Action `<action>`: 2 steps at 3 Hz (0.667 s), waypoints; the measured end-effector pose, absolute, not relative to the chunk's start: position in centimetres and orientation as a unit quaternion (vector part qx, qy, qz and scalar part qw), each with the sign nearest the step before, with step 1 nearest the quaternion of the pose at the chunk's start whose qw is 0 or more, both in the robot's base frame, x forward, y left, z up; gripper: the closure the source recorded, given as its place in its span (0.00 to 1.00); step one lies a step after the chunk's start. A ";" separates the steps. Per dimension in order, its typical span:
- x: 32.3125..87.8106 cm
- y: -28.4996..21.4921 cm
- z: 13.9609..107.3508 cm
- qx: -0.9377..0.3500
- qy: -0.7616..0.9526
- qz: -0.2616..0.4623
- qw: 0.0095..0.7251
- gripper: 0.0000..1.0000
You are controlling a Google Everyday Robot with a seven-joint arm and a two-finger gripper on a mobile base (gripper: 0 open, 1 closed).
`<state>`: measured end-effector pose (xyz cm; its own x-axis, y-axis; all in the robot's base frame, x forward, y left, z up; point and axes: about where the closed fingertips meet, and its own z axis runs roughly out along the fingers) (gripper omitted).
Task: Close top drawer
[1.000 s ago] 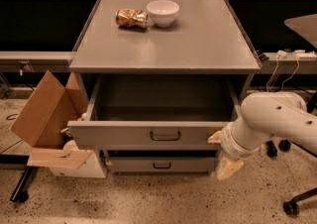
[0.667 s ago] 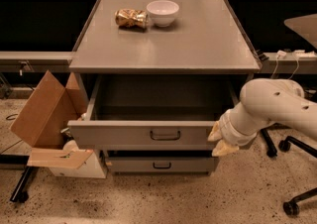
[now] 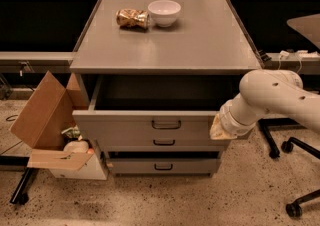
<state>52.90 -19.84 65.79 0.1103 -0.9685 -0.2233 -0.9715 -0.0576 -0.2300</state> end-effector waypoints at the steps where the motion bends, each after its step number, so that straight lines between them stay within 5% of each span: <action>1: 52.9 -19.8 65.8 -0.727 0.667 0.005 0.162 0.40; 2: 53.4 -19.7 65.6 -0.726 0.668 0.003 0.165 0.09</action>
Offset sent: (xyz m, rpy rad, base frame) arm 0.0000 0.0000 0.0000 0.0000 0.0000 0.0000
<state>53.40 -19.74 65.59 0.1082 -0.9684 -0.2248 -0.9706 -0.0540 -0.2347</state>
